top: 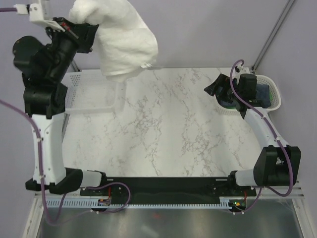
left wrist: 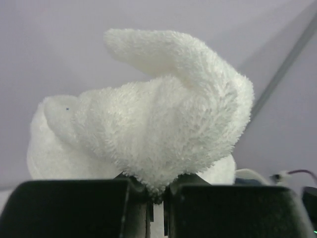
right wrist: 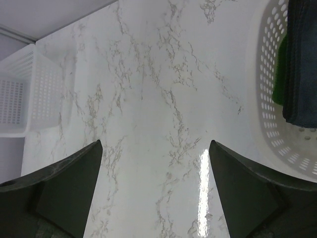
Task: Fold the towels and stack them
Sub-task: Move the towel to the center of the board
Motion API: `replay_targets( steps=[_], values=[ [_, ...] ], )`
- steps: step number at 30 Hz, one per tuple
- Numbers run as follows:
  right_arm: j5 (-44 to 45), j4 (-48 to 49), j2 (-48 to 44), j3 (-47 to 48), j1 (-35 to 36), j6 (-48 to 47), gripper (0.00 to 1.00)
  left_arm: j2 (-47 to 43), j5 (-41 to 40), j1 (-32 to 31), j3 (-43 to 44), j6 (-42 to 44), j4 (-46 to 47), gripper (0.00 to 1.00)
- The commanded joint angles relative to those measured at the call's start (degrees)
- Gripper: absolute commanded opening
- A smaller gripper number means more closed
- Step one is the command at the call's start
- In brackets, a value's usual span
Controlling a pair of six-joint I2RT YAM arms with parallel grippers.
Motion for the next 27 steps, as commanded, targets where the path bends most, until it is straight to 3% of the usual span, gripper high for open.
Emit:
replay_targets(
  steps=[1,4,5,9,12,14,15,19,22,23,26,27],
  values=[
    [-1.3,0.4,-3.1,-2.2,0.0,1.0,0.97,-4.0,16.0,-1.8,-3.4,-11.1,4.6,0.02],
    [-0.1,-1.8,-6.0,-3.5,0.0,0.7,0.97,-8.3,22.7,-7.2,-13.2,-16.4,5.9,0.02],
    [0.8,-3.1,-7.9,-3.6,0.0,0.3,0.97,-10.2,22.8,-11.4,-16.7,-16.5,6.2,0.02],
    [6.0,-8.7,-13.1,-3.4,0.0,-0.8,0.98,-13.4,19.6,-16.9,-40.3,-16.3,8.2,0.02],
    [6.4,-11.9,-15.8,-4.2,0.0,-0.4,0.98,-11.5,19.1,-18.9,-53.4,-17.6,14.5,0.04],
    [7.4,-14.7,-16.5,-5.3,0.1,0.0,0.98,-8.0,18.7,-19.7,-56.8,-17.8,16.4,0.17],
    [7.7,-15.1,-16.5,-5.9,0.2,-0.1,0.98,-2.9,18.8,-20.0,-58.0,-17.7,17.8,0.17],
    [8.2,-15.3,-15.5,-8.6,2.1,-1.0,0.98,10.5,23.2,-20.7,-53.1,-14.8,16.0,0.21],
    [9.8,-15.2,-14.7,-8.5,7.5,-1.8,0.98,14.0,22.9,-20.7,-46.8,-12.7,13.6,0.36],
    [10.7,-15.2,-15.0,-8.4,9.5,-1.7,0.98,13.8,22.0,-20.5,-45.1,-11.9,10.6,0.46],
    [12.6,-13.6,-16.9,-9.3,19.2,-1.4,0.96,12.0,17.8,-18.7,-37.5,-8.9,2.0,0.70],
    [13.2,-12.3,-17.5,-9.7,25.4,-3.6,0.96,11.3,15.3,-17.7,-34.4,-7.8,-0.9,0.73]
  ],
)
